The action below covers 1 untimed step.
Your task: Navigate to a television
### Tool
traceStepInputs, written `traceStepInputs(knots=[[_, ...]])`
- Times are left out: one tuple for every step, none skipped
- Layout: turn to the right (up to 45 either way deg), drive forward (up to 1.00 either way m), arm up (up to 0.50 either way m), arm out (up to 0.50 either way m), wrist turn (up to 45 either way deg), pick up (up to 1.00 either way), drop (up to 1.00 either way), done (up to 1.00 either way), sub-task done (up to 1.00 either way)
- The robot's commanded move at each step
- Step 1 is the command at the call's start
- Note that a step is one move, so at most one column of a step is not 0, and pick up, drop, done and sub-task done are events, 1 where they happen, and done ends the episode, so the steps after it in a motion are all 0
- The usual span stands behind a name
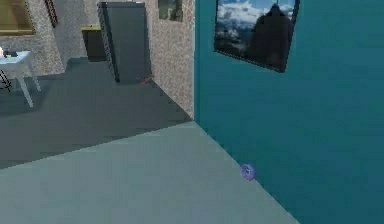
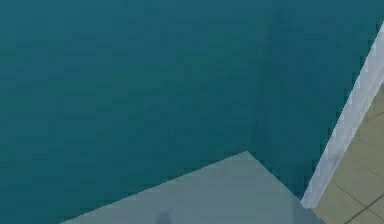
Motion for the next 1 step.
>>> traceStepInputs(knots=[[-45.0,0.0,0.0,0.0,0.0,0.0,0.0,0.0,0.0]])
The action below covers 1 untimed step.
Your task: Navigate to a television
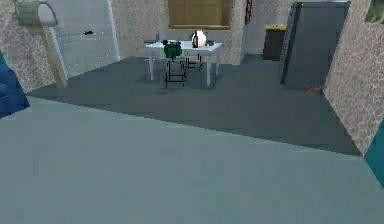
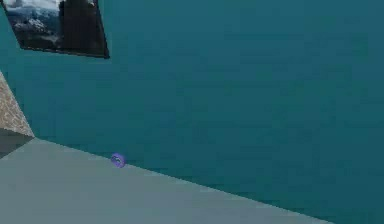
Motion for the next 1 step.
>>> traceStepInputs(knots=[[-39.0,0.0,0.0,0.0,0.0,0.0,0.0,0.0,0.0]])
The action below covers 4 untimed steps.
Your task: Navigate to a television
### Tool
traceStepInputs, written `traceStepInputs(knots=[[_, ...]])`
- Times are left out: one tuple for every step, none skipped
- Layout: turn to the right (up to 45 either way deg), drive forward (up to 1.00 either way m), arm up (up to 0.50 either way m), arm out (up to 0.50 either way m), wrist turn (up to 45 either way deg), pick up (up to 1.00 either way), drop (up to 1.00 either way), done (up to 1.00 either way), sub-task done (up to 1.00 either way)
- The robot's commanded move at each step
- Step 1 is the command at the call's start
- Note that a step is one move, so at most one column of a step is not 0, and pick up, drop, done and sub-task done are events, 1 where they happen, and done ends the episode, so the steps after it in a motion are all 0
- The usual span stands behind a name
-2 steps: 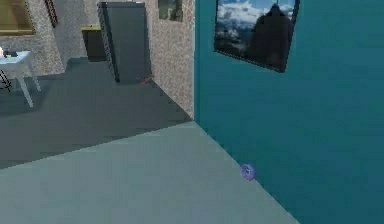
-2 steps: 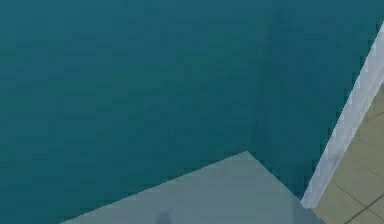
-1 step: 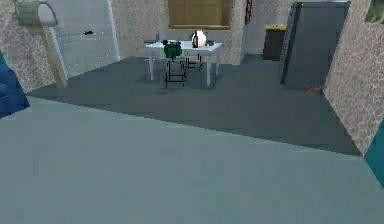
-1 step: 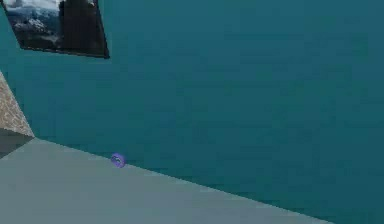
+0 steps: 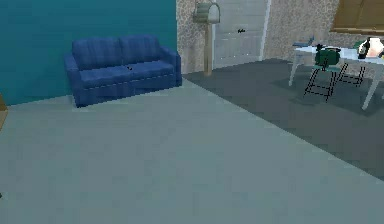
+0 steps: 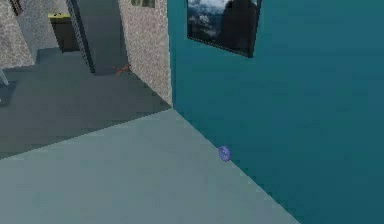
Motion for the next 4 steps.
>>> traceStepInputs(knots=[[0.0,0.4,0.0,0.0,0.0,0.0,0.0,0.0,0.0],[-45.0,0.0,0.0,0.0,0.0,0.0,0.0,0.0,0.0],[0.0,1.0,0.0,0.0,0.0,0.0,0.0,0.0,0.0],[-3.0,0.0,0.0,0.0,0.0,0.0,0.0,0.0,0.0]])
